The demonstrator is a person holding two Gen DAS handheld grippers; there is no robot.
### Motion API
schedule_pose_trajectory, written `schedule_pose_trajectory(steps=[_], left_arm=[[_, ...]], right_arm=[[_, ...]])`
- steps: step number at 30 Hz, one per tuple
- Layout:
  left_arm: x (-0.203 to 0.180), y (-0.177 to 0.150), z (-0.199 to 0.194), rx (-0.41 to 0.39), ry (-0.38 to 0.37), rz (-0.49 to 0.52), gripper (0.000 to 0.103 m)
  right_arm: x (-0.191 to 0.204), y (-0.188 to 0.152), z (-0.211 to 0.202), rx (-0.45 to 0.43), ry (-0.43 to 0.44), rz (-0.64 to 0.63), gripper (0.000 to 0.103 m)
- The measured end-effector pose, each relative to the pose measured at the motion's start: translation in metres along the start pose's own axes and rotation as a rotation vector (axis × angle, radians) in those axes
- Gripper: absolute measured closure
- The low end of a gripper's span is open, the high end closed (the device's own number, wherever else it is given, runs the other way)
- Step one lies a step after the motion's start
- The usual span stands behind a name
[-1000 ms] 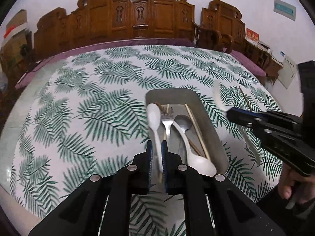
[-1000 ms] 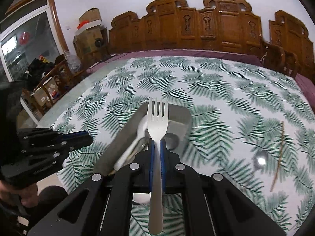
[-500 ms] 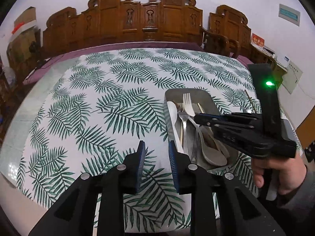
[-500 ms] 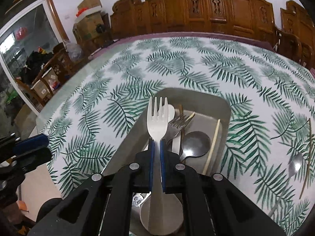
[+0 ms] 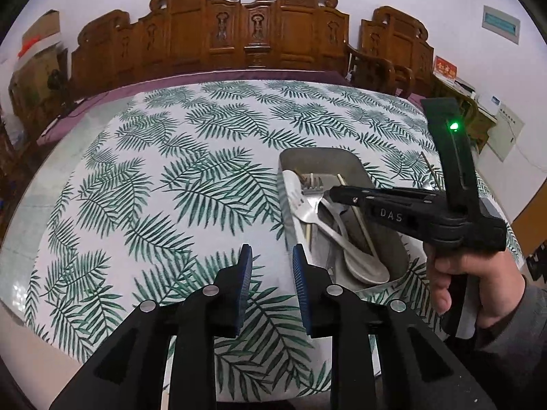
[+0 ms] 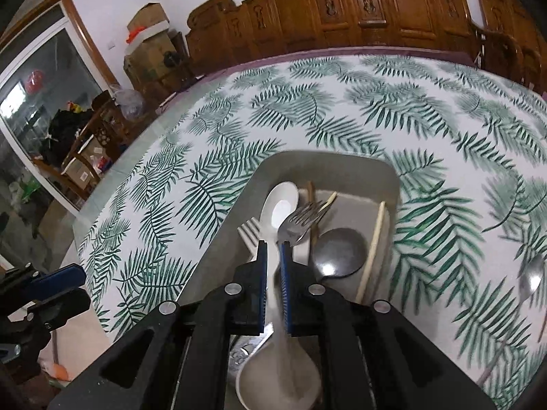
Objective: Organize utensils
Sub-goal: 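Lower the steel fork held by the right tool into the tray and open it, then grasp a wooden chopstick with the right tool while the left tool grasps a steel spoon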
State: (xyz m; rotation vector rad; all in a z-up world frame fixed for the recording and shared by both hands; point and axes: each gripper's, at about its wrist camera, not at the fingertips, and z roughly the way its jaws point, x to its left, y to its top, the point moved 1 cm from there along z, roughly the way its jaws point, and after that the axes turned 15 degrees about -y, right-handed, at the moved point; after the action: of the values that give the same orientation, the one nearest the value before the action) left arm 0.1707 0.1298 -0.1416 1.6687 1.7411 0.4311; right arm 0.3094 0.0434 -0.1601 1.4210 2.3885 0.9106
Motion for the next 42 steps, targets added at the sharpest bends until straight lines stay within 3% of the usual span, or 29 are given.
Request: schedule_pose_trajectory(steps=[8, 11, 13, 21, 31, 33, 42], left_arm=[[-0.019, 0.010, 0.015, 0.003, -0.026, 0.033, 0.076], [-0.029, 0.016, 0.024, 0.002, -0.036, 0.048, 0.067], [-0.034, 0.019, 0.031, 0.004, -0.045, 0.054, 0.054], [-0.061, 0.031, 0.066, 0.036, -0.075, 0.076, 0.031], [-0.114, 0.051, 0.111, 0.059, -0.135, 0.151, 0.031], [-0.124, 0.054, 0.121, 0.064, -0.146, 0.164, 0.031], [-0.152, 0.052, 0.159, 0.090, -0.176, 0.201, 0.031]], right_arm=[[-0.032, 0.002, -0.033, -0.085, -0.052, -0.053, 0.092], [-0.051, 0.001, -0.043, -0.105, -0.077, -0.067, 0.092], [-0.066, 0.000, -0.049, -0.120, -0.095, -0.066, 0.092], [-0.132, 0.004, -0.065, -0.155, -0.212, -0.069, 0.092], [-0.221, -0.010, -0.055, -0.134, -0.311, 0.026, 0.092], [-0.235, -0.014, -0.047, -0.116, -0.334, 0.037, 0.087], [-0.268, -0.029, -0.016, -0.017, -0.366, 0.058, 0.078]])
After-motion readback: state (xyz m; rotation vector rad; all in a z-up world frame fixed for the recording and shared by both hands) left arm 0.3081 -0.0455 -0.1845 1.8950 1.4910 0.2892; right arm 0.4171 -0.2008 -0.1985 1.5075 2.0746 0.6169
